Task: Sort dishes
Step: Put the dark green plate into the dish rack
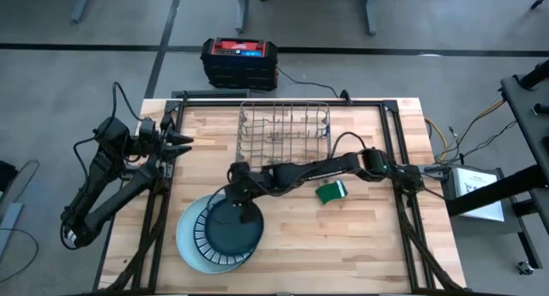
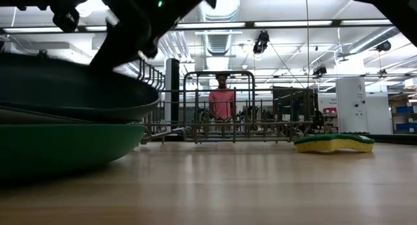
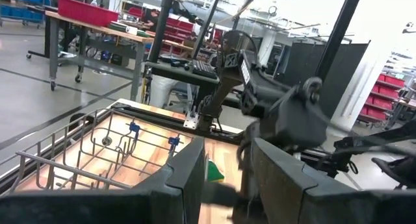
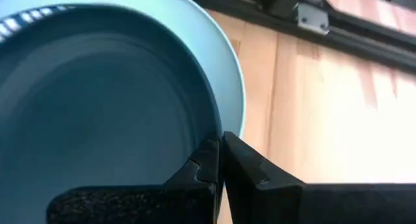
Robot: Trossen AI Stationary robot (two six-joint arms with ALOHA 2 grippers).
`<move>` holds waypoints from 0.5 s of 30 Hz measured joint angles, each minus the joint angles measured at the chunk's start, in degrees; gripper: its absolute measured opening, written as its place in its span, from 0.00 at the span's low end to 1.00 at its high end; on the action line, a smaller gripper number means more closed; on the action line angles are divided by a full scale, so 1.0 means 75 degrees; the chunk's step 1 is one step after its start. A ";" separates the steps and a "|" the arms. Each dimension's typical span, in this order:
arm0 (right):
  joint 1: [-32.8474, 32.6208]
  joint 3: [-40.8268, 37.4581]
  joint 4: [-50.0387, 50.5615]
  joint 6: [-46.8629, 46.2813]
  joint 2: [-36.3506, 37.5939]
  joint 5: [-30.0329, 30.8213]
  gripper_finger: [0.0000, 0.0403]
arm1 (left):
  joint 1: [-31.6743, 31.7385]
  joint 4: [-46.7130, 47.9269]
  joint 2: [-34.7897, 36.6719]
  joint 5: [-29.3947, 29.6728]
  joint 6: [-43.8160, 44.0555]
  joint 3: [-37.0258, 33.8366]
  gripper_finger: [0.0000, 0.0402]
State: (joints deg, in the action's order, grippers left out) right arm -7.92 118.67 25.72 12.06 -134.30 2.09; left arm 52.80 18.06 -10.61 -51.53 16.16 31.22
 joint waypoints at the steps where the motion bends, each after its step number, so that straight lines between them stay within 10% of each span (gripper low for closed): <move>1: 0.0000 0.0000 0.0019 0.0050 0.0066 -0.0005 0.00 | -0.0001 0.0000 0.0000 0.0000 0.0000 0.0000 0.29; 15: 0.0144 -0.0150 0.1564 0.1243 0.1860 -0.0172 0.00 | 0.0000 0.0011 -0.0001 0.0009 0.0577 -0.0003 0.29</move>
State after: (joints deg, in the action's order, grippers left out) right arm -6.84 117.55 37.45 21.38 -120.35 0.79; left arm 52.80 18.15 -10.62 -51.46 20.49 31.20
